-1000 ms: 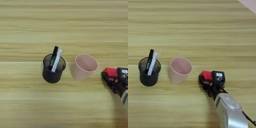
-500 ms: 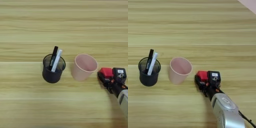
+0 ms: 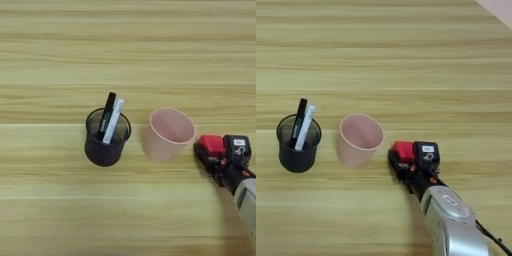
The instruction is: Move the objects on the table
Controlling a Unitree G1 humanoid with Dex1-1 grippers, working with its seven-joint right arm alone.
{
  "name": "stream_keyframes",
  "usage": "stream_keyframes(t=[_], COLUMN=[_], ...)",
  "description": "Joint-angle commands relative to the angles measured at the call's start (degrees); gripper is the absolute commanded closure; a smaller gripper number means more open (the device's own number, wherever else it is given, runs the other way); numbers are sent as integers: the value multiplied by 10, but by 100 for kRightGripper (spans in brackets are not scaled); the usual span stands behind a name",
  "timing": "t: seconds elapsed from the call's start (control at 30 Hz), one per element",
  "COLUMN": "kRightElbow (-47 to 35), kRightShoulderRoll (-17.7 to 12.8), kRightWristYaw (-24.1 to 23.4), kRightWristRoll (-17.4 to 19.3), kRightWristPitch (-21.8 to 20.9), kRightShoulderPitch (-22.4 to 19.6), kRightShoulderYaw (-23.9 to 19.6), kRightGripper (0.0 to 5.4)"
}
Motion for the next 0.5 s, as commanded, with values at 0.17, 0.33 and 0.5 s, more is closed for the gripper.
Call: stream_keyframes(t=[0.17, 0.33, 0.5], kRightElbow=[-6, -14, -11], kRightShoulderRoll=[-2, -2, -5], kRightWristYaw=[3, 5, 3], kRightWristRoll=[-2, 3, 0], kRightWristPitch=[18, 12, -1], kRightShoulderPitch=[12, 10, 5], kRightShoulderYaw=[14, 10, 5], kRightGripper=[193, 138, 91])
